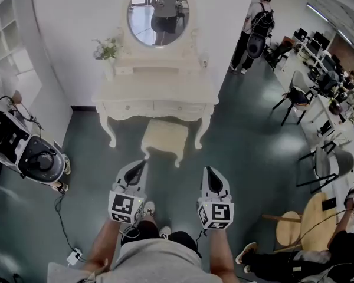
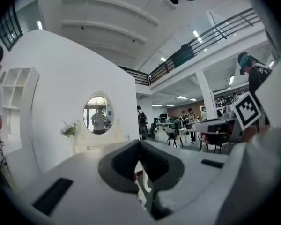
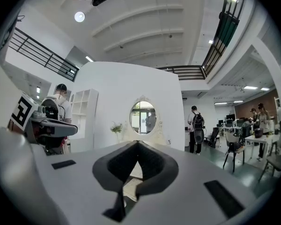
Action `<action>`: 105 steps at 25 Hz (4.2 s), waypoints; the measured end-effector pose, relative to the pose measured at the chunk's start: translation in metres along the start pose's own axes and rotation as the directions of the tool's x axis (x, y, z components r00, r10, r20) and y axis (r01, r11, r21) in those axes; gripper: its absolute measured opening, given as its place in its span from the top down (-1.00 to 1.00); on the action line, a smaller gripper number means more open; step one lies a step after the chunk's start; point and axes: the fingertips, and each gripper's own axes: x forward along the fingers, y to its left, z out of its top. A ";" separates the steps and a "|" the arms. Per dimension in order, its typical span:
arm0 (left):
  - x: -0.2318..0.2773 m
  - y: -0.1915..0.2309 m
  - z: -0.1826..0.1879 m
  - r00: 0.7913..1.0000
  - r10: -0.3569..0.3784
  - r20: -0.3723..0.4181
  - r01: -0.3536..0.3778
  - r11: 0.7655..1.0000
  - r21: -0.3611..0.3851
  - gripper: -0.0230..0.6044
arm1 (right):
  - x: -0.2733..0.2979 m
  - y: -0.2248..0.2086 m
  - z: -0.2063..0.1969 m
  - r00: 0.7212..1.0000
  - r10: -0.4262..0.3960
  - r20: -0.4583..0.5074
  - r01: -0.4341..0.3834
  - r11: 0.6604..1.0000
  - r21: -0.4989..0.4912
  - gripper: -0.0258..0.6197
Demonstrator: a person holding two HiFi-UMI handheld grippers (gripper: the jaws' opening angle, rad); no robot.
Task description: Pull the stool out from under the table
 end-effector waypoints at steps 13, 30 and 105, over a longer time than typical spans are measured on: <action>0.100 0.045 -0.019 0.998 -0.057 -0.030 0.056 0.998 -0.011 0.93 | 0.095 -0.022 -0.019 0.999 -0.019 -0.038 0.019 1.000 -0.002 0.90; 0.297 0.182 -0.065 0.970 -0.205 -0.130 0.198 0.978 -0.064 0.93 | 0.313 -0.046 -0.054 0.980 -0.139 -0.143 0.148 0.987 0.059 0.90; 0.505 0.266 -0.709 0.730 -0.315 -0.606 -0.114 0.818 -0.563 -0.31 | 0.516 -0.142 -0.712 0.701 0.298 -0.648 0.239 0.758 0.607 -0.27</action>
